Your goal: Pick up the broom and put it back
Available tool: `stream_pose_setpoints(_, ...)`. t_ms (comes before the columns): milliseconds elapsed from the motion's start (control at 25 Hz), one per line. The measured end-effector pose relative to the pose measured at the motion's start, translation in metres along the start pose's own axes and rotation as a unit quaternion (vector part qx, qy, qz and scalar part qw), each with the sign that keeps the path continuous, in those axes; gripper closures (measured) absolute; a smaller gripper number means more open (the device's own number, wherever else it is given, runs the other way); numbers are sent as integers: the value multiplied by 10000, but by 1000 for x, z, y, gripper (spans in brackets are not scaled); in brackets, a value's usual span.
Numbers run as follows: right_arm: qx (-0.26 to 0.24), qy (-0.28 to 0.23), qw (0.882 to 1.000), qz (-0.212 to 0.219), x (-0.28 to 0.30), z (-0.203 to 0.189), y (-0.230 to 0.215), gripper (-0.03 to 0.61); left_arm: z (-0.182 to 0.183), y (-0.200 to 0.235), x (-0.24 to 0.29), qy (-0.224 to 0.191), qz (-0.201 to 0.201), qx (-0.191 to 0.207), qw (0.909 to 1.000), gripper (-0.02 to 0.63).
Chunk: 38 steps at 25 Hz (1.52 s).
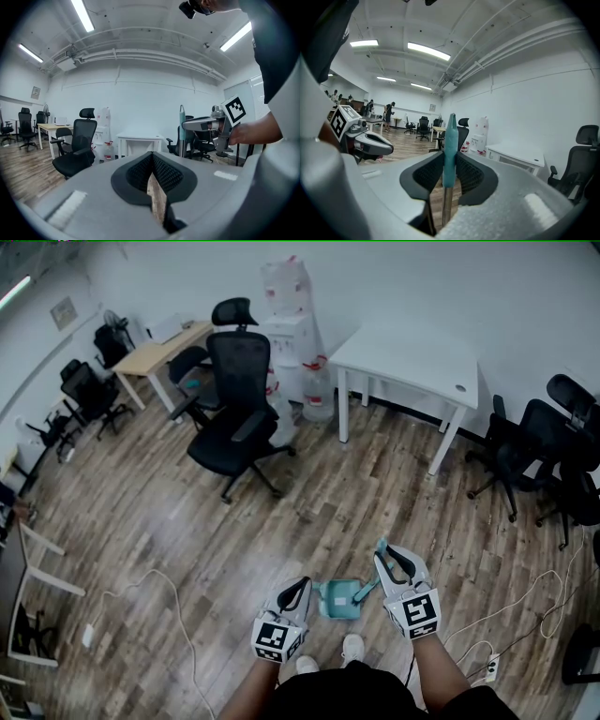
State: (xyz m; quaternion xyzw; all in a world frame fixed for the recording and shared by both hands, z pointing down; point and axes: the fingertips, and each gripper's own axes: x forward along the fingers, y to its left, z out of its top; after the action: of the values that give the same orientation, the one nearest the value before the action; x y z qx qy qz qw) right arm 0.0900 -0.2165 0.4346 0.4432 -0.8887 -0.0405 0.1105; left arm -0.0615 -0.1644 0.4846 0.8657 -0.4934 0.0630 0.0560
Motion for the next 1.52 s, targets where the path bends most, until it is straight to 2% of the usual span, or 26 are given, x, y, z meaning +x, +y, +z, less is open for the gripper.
stream_pose_setpoints(160, -115, 166, 9998, 77, 0, -14, 1, 489, -7, -3, 2, 108, 6, -22, 9999, 594)
stream_pose_setpoints(720, -408, 1303, 9899, 394, -9, -100, 10, 489, -51, -11, -2, 748, 118, -251, 9968, 595)
stream_pose_setpoints(800, -466, 1426, 9878, 420, -12, -112, 13, 489, -60, -12, -3, 695, 122, -344, 9969, 595)
stream_pose_setpoints(1000, -597, 1801, 9807, 481, -20, -149, 22, 491, -76, -18, -4, 812, 80, -745, 9939, 595)
stream_pose_setpoints(1520, -957, 2613, 9580, 690, -40, -233, 48, 489, -103, -4, -7, 1141, 300, -679, 9907, 594)
